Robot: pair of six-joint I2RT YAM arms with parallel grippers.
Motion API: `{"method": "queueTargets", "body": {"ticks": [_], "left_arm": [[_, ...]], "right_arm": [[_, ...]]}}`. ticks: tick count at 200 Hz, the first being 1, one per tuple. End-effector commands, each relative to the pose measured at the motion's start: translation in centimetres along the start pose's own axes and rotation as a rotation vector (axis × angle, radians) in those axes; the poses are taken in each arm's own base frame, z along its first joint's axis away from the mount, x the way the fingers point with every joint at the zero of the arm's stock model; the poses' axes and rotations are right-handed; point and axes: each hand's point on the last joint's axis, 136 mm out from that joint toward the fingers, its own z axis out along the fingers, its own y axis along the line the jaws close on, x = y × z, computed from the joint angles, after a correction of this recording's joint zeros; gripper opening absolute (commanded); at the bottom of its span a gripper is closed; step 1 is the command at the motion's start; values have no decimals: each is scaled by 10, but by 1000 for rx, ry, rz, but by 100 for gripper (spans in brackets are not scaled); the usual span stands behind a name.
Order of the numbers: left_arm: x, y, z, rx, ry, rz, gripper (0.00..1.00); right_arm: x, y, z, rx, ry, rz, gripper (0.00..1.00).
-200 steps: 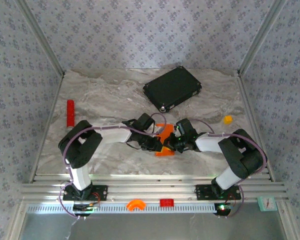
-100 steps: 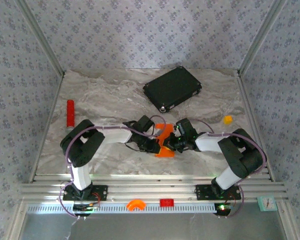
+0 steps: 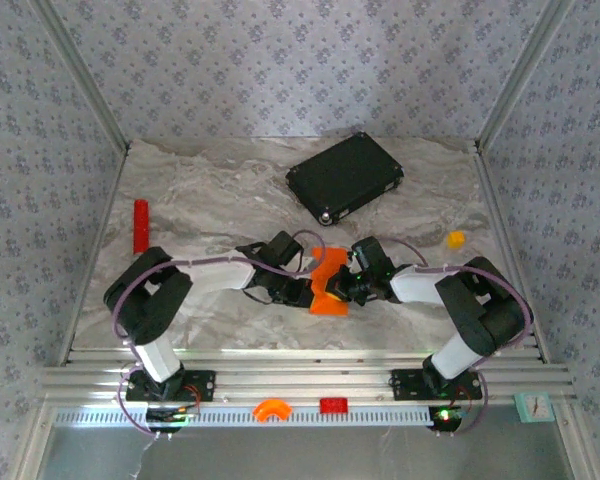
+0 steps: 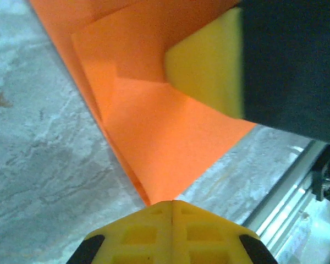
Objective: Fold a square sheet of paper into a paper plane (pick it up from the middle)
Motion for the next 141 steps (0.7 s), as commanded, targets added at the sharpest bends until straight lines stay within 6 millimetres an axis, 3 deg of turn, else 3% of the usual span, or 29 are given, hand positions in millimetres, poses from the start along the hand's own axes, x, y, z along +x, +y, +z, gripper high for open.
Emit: {"method": "queueTargets", "body": {"ticks": [1,23,141], "left_arm": [[-13,-18,-14,34,-46,41,1],[-17,-26,-10,73,-39,43,1],[-21,-24,2,65,-38,39,0]], "right_arm": [[19,-56,4,196,43,87,3],[18,-55,4,195,43,86,3],[17,-54,5,195,45,86,3]]}}
